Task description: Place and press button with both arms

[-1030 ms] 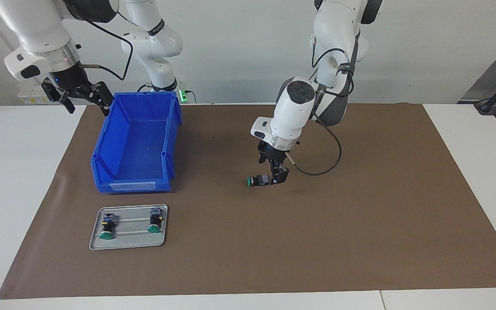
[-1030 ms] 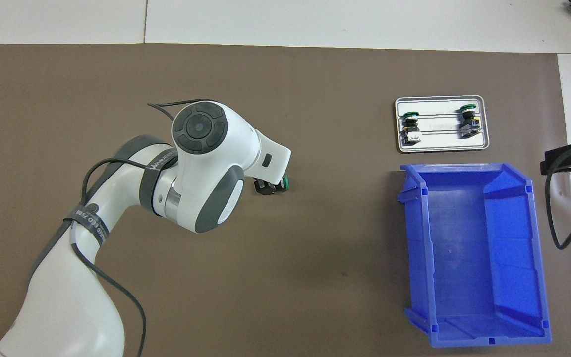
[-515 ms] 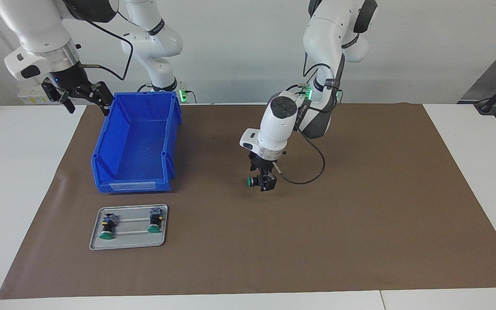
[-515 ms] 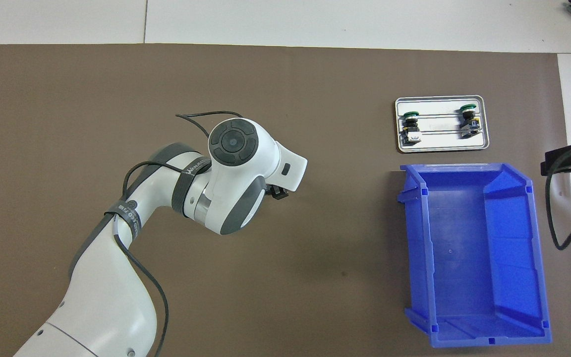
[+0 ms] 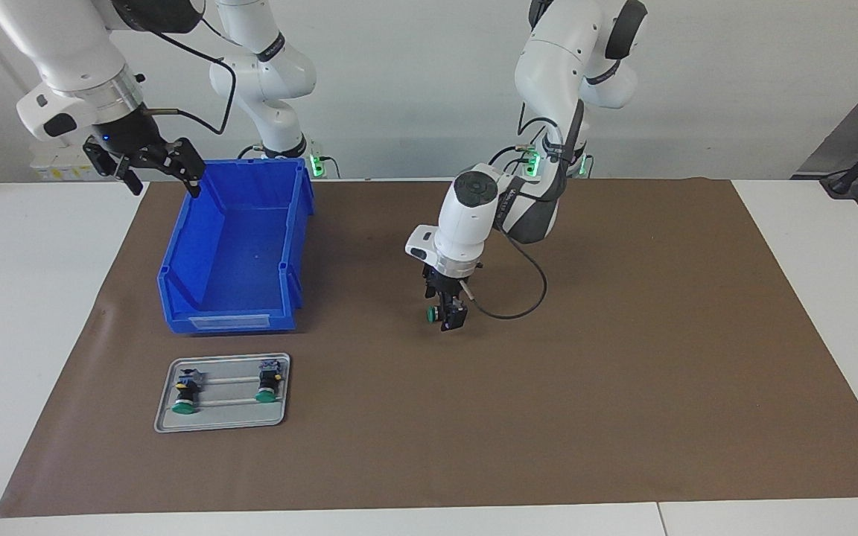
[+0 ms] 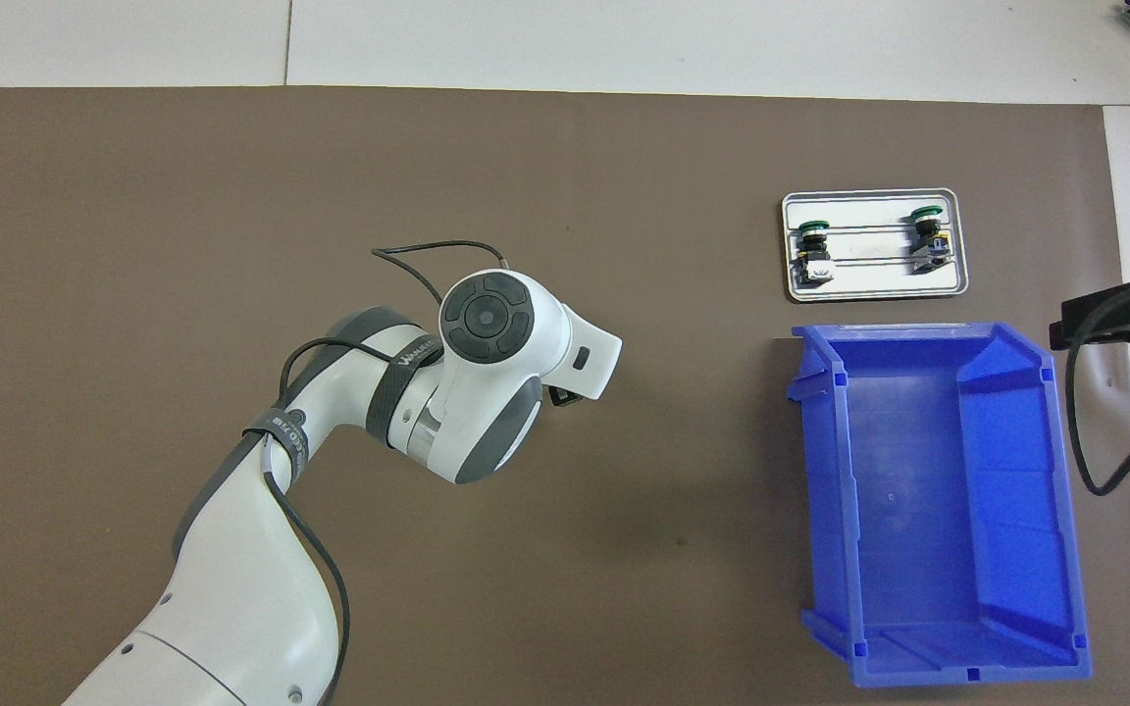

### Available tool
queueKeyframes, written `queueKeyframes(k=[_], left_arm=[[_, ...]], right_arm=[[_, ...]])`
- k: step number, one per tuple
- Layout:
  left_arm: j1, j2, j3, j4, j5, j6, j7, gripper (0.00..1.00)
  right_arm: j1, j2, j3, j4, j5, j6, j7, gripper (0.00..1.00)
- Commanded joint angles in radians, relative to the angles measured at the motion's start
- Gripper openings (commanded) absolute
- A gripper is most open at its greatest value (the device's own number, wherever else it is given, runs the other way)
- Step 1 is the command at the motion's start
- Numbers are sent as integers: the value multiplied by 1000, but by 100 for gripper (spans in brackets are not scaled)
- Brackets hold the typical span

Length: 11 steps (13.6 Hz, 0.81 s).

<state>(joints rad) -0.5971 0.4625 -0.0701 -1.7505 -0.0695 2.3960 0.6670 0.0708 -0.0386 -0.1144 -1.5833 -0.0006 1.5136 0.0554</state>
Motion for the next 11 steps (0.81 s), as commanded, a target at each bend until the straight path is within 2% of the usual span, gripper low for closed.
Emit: queueKeyframes(k=[1,3,7,11], left_arm=[[-15,5,15,-35,20,61,-34,89],[-15,5,15,-62,20,87,-35,84],[-27,2,15,-81,20,115,-41,82],[-29,4,15,-86,20,140,-53,72]], right_arm=[[6,6,-10,17,22,-16,18,100],[-5,6,-8,17,22,-10,15,100],[-3,5,-8,17,24,-9,20,100],[-3,5,-10,17,21,-7,21,100]])
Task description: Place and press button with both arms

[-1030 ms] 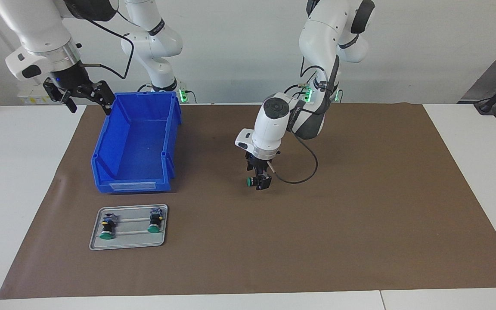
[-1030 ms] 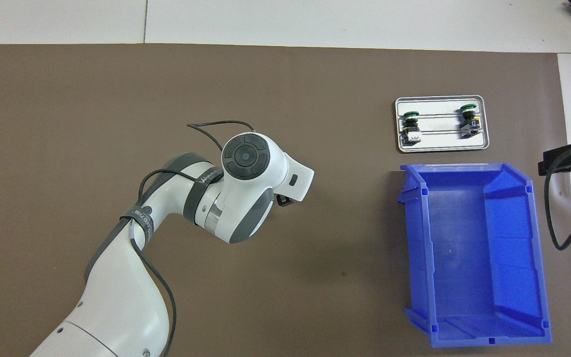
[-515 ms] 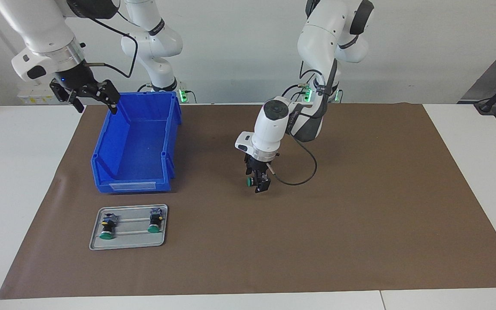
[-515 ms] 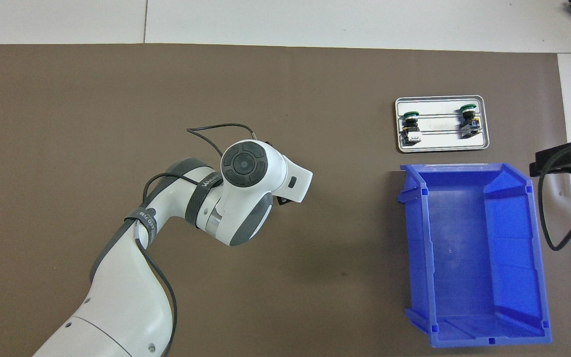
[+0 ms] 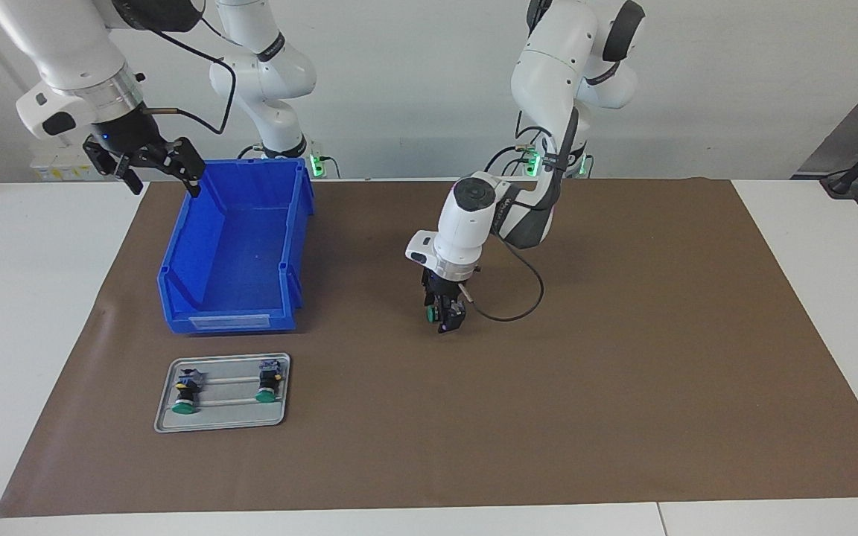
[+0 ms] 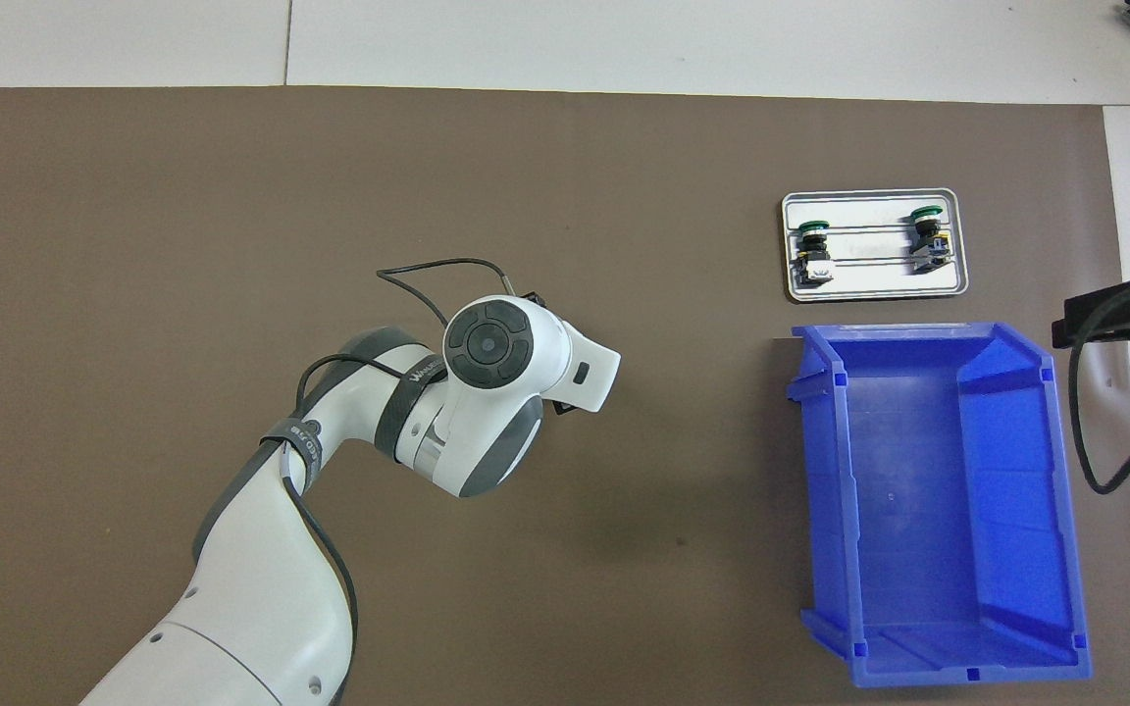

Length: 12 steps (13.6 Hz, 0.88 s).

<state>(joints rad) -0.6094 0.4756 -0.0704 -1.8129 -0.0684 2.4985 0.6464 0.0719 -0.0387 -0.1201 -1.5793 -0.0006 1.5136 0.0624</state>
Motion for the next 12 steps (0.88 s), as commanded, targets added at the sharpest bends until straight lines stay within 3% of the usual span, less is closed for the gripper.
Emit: queueKeyframes(k=[1,6,12], left_arm=[[-16,-9,15,-23,19,39,-34,71],[-24,-8,15,-25,19,68,-50,70],[-23,-11,15,-35,19,57,-57,59]], right_arm=[[-3,3,-4,13,8,-7,11,100],[2,3,-1,10,-24,8,13,100],[9,-3,0,7,-21,-3,7,100]])
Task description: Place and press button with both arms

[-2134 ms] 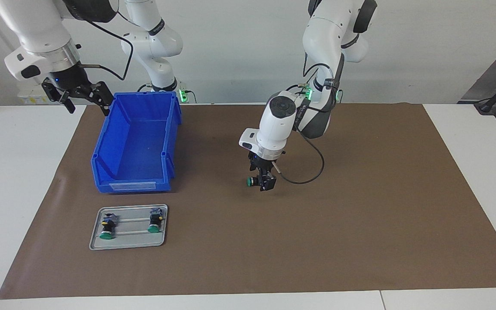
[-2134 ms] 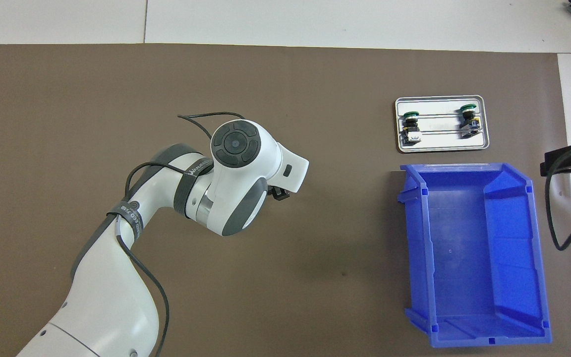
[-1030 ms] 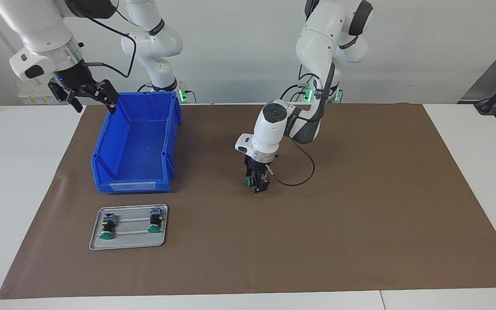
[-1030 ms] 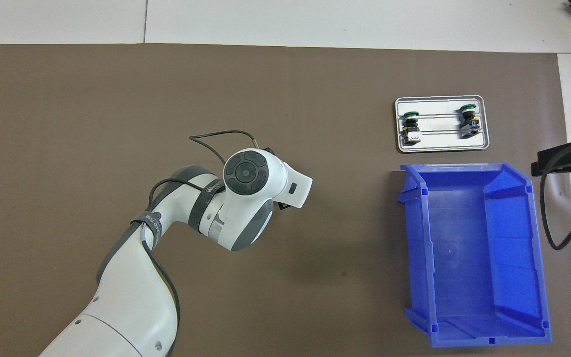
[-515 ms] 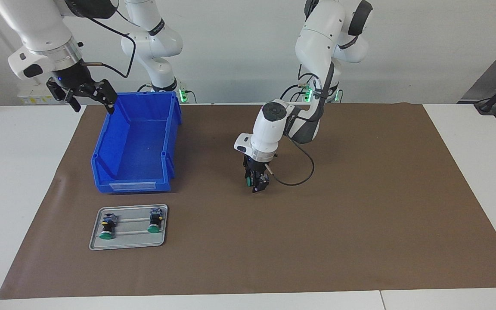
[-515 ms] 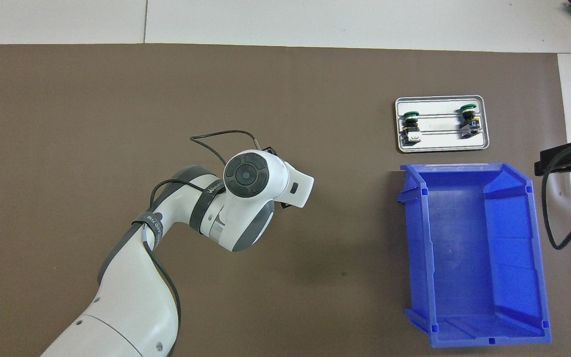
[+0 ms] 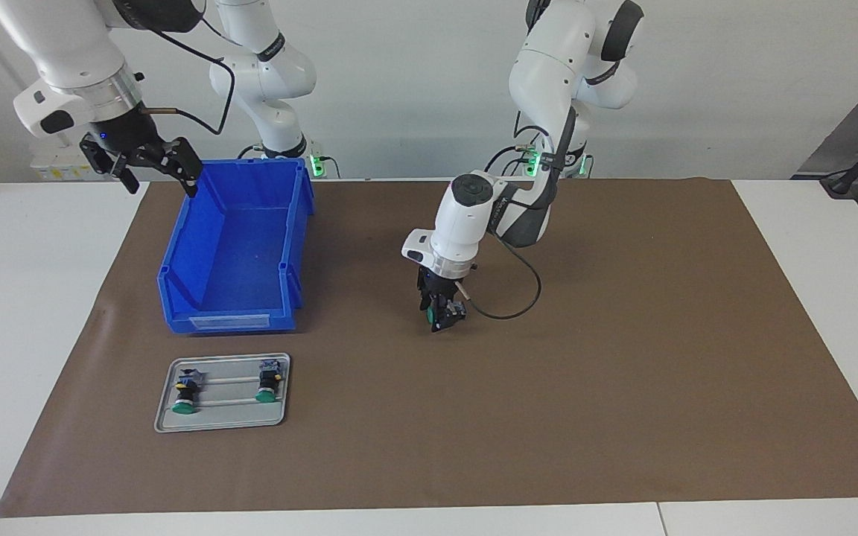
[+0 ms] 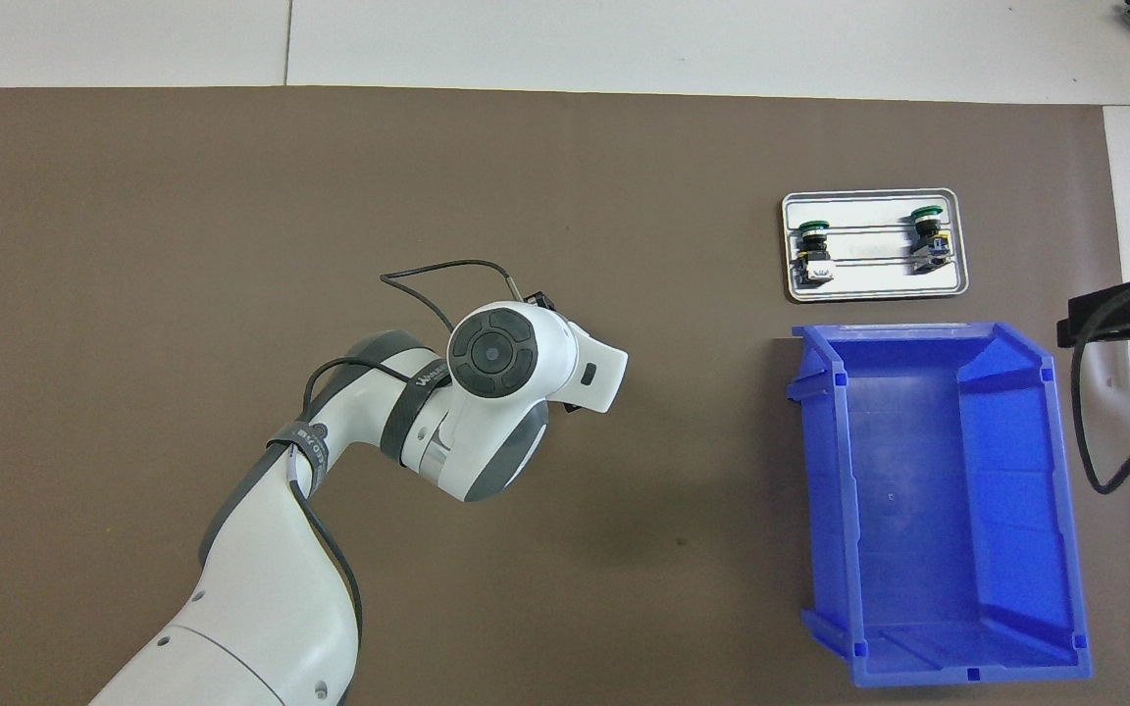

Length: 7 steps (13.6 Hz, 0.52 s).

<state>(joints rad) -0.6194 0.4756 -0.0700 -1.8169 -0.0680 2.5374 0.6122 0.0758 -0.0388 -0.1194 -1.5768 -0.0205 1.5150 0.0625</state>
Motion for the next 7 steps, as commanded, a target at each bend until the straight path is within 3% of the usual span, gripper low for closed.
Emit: queueKeyframes(k=[1,3,6,7], left_arm=[[-13,-12,16,-35,19,14,-23,53],[-8,-12,16,-29,19,6,-23,30],[-10,-14,18,-21,19,-6,-25,16],[-7,-20,19,-16,19,-14,-25,0]], right_arm=[[4,-3,0,6,-1,-4,7,100],[-1,-3,-2,4,-1,-4,8,100],[4,-3,-2,4,-1,-4,7,100],[4,-4,-2,4,-1,-4,7,100]])
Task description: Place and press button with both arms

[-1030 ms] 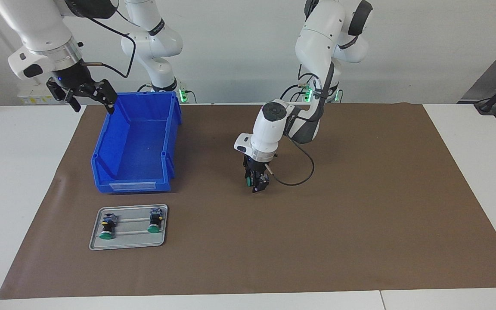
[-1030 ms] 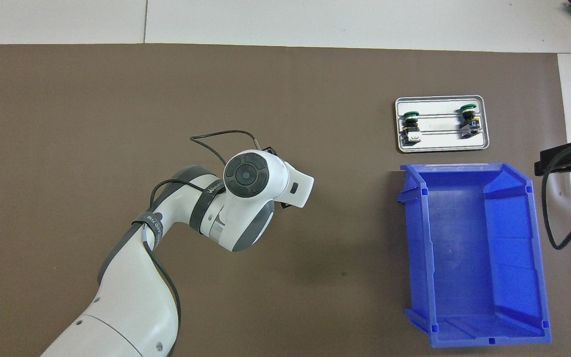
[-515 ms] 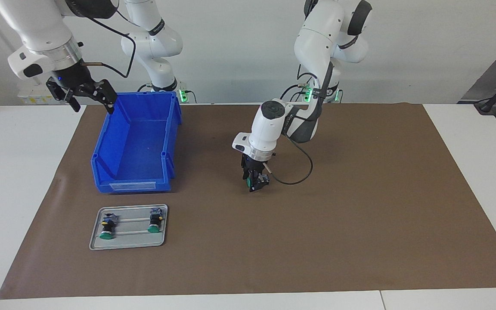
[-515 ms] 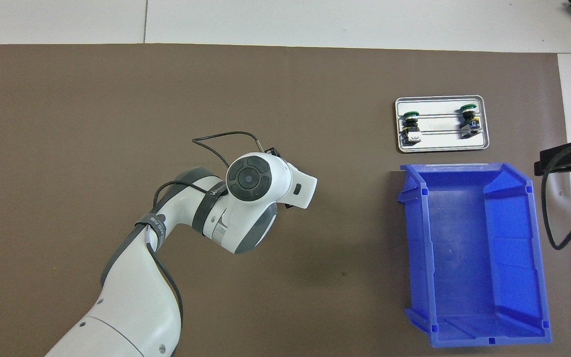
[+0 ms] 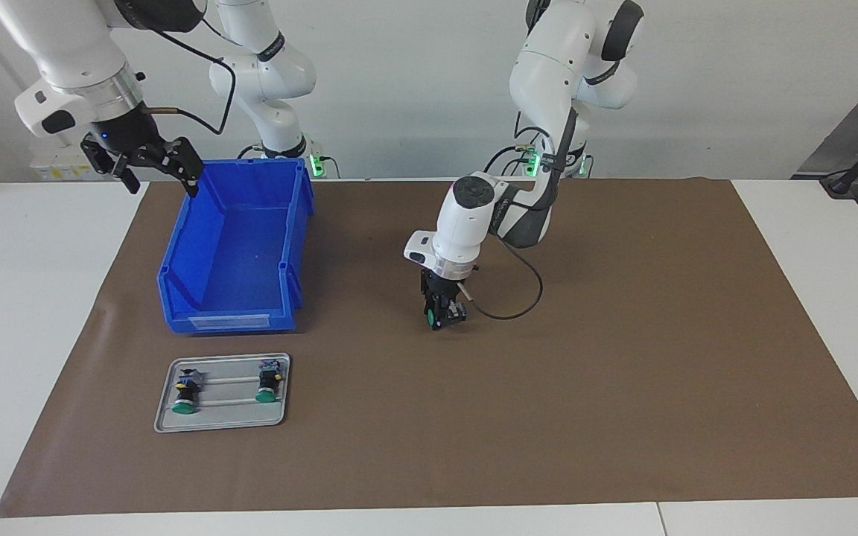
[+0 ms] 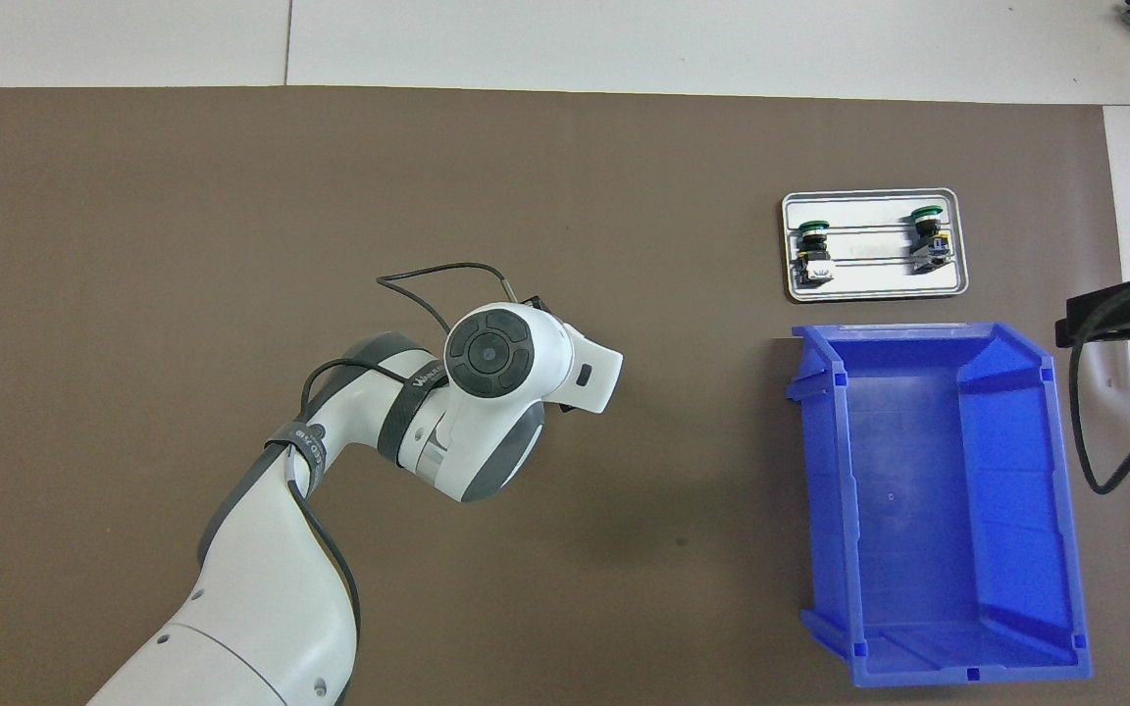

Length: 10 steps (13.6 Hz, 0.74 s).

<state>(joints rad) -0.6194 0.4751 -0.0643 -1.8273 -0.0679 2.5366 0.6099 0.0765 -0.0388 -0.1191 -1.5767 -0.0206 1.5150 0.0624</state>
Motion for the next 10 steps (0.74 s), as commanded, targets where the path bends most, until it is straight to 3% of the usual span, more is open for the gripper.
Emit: queueKeyframes(k=[1,5,8,10], left_arm=[[-3,-27,14,-4,17,-19,-28,0],[56,-143,9,-58,17,-45,-59,0],[130,-255,0,-177,-35,-49,-35,0],[180,-262,-2,-188,-129,-55,69,0]], right_arm=[[3,-3,-2,4,-1,-4,7,100],[3,-3,-2,6,-1,-4,7,100],[2,-3,-2,4,-1,-4,8,100],[3,-3,-2,4,-1,-4,7,100]])
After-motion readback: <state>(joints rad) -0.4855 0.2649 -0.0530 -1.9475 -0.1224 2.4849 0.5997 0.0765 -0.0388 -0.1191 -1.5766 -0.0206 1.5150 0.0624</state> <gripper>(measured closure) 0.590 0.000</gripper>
